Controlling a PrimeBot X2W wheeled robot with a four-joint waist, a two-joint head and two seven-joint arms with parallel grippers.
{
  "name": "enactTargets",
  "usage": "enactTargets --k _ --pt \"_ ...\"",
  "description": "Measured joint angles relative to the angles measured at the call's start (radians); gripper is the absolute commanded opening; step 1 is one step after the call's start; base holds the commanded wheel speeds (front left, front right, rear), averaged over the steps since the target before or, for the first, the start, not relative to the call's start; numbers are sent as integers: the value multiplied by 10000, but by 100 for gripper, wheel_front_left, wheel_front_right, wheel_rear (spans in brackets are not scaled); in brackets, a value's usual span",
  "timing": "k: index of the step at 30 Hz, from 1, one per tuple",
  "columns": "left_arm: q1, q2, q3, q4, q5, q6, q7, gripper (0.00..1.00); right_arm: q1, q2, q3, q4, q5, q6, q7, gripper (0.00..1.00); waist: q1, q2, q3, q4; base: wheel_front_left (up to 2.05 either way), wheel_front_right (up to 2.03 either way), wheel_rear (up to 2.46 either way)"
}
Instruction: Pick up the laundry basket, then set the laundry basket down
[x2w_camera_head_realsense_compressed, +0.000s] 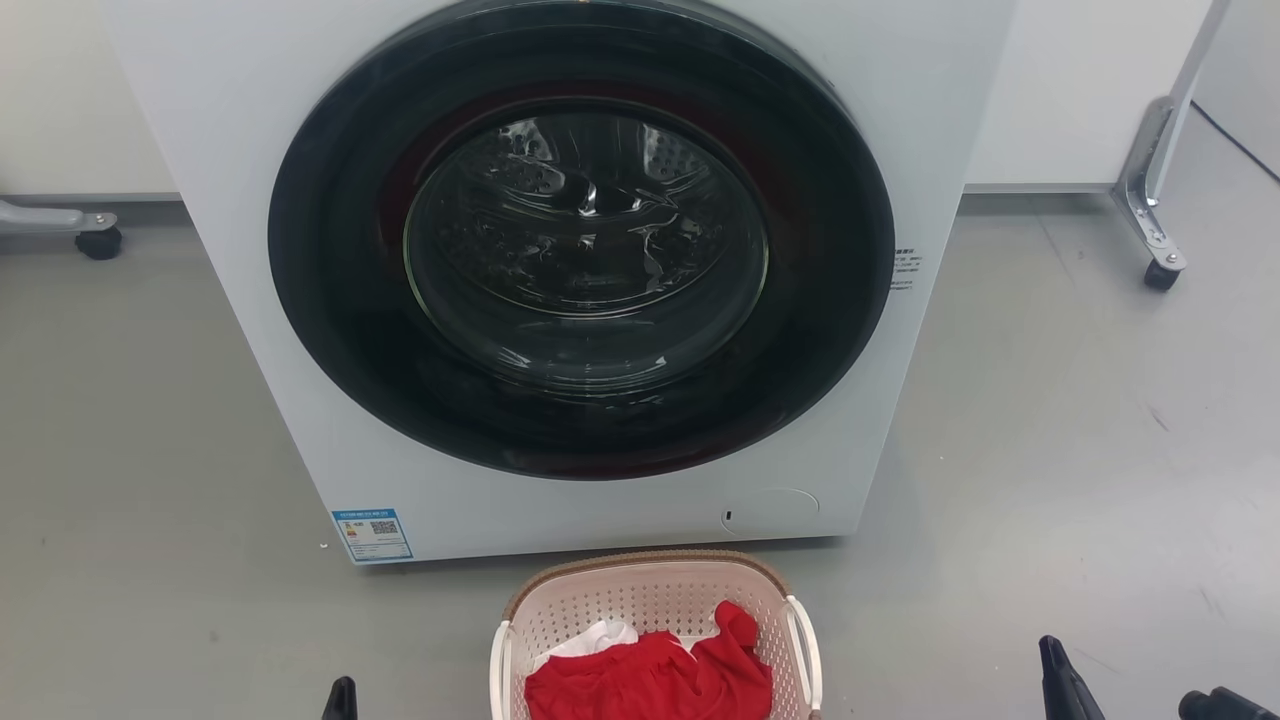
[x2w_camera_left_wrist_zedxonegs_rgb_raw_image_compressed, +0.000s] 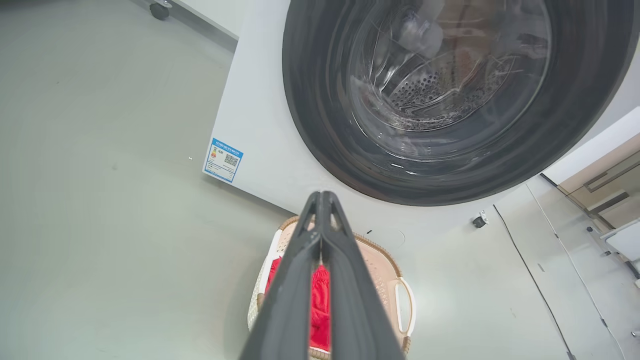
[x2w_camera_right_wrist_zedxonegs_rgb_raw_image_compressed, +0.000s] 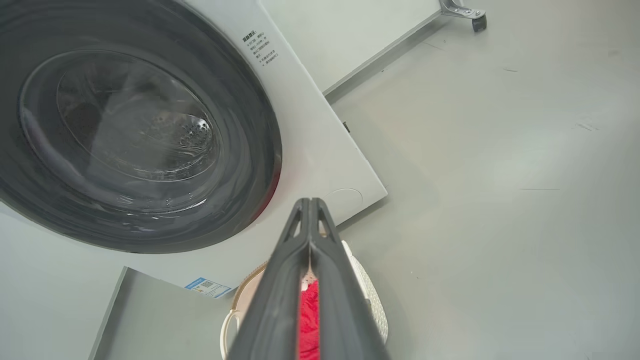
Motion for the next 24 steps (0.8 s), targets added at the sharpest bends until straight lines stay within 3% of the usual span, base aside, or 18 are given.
enactTargets --k 24 --pt "-507 -59 686 222 -3348 -625 882 0 -263 410 -1166 81 2993 621 872 0 0 0 51 69 0 0 0"
